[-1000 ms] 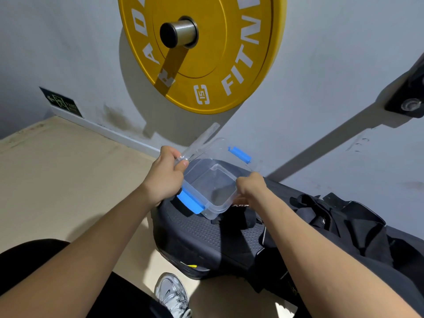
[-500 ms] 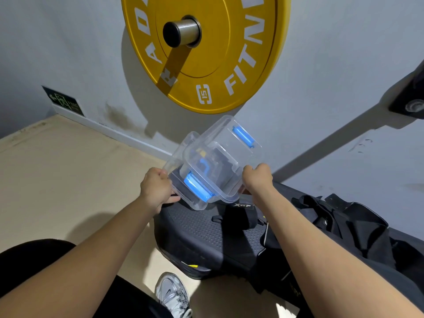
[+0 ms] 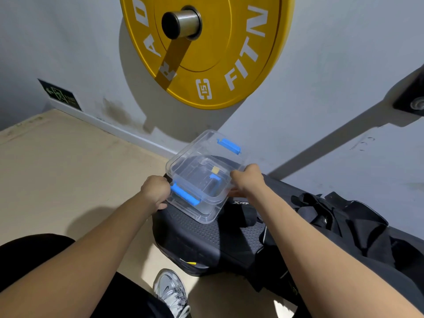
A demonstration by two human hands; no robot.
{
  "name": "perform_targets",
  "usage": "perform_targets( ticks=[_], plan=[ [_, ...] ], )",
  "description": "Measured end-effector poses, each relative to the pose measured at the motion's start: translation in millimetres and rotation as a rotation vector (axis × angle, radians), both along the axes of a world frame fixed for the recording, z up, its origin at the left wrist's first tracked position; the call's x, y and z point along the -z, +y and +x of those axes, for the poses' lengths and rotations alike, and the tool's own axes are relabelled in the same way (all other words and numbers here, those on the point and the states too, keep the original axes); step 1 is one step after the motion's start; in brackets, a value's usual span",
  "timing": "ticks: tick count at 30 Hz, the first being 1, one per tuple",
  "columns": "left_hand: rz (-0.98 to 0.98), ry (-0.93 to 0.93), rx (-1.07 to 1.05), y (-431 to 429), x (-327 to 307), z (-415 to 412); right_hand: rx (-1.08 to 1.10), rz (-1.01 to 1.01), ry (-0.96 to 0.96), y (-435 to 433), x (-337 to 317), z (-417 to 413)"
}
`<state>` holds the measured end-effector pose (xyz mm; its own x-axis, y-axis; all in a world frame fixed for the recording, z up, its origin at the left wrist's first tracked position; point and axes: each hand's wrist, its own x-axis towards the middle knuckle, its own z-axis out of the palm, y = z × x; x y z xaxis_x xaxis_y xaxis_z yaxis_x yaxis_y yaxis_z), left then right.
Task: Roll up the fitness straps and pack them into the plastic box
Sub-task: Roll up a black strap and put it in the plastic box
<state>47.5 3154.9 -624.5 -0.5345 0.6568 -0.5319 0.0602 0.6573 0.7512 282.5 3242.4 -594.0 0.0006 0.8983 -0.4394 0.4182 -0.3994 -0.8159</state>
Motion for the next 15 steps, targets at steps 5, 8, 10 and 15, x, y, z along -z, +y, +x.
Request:
perform_targets(
  ticks=[5,8,10,15],
  plan=[
    [0.149,-0.015,-0.249,-0.2,-30.7,1.3,-0.126,0.106,-0.204,-2.1,-11.3,7.7],
    [0.209,0.113,-0.046,-9.8,-46.2,22.3,-0.603,0.132,-0.680,-10.7,-17.2,25.0],
    [0.146,0.092,0.095,-15.6,-47.8,32.7,-0.949,-0.004,-0.924,-20.3,-6.2,31.3],
    [0.105,0.110,0.149,-12.9,-42.7,34.3,-1.073,0.189,-1.069,-44.6,18.9,35.8]
  ],
)
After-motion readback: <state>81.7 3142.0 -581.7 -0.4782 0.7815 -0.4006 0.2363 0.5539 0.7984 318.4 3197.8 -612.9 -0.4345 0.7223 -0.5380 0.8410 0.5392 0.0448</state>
